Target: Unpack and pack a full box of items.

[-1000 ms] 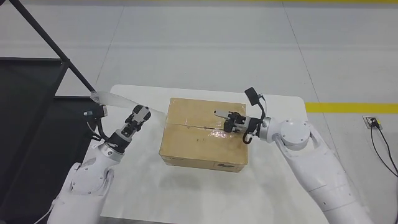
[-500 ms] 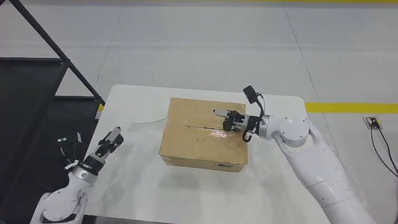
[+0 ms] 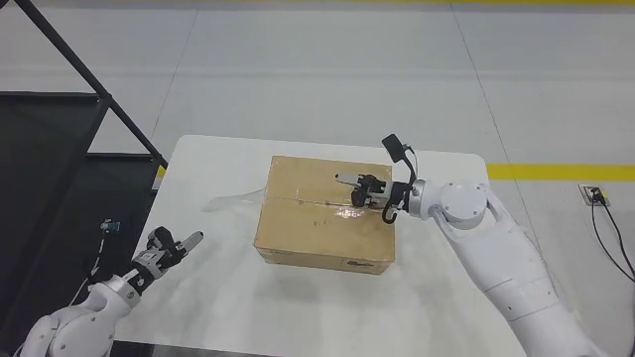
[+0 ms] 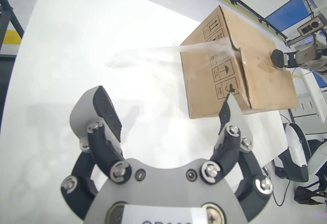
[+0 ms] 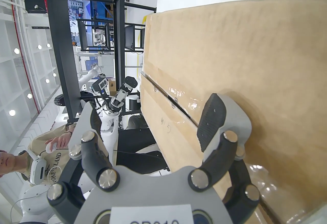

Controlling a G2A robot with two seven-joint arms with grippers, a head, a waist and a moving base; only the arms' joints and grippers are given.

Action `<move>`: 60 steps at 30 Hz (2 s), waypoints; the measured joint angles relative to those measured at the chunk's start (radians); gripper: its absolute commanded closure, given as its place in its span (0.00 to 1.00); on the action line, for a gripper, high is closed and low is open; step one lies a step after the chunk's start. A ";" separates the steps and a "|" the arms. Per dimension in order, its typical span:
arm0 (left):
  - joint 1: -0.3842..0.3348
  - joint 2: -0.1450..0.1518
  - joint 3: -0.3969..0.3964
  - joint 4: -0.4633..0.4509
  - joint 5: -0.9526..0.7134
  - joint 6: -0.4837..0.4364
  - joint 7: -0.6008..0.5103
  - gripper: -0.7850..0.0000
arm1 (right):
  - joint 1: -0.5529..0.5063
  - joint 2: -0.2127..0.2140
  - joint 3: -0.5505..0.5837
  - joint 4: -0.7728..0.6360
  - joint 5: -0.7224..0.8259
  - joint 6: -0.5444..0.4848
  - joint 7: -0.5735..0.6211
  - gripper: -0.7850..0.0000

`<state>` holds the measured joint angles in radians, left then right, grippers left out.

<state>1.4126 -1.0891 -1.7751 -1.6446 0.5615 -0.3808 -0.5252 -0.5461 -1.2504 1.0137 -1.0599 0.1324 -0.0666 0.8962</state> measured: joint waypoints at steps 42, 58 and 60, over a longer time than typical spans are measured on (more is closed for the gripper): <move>-0.728 -0.089 0.366 0.837 -0.747 0.423 -0.333 0.00 | -0.021 0.005 0.026 0.001 -0.006 -0.017 0.021 0.00; -0.880 -0.190 0.481 1.128 -0.993 0.437 -0.164 0.00 | -0.019 0.005 0.029 -0.004 -0.015 -0.029 0.023 0.00; -0.894 -0.202 0.484 1.154 -1.024 0.426 -0.129 0.00 | -0.018 0.005 0.030 -0.004 -0.016 -0.026 0.023 0.00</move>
<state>0.5186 -1.2909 -1.2915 -0.4906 -0.4622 0.0451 -0.6537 -0.5637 -1.2453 1.0432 -1.0641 0.1159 -0.0929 0.9196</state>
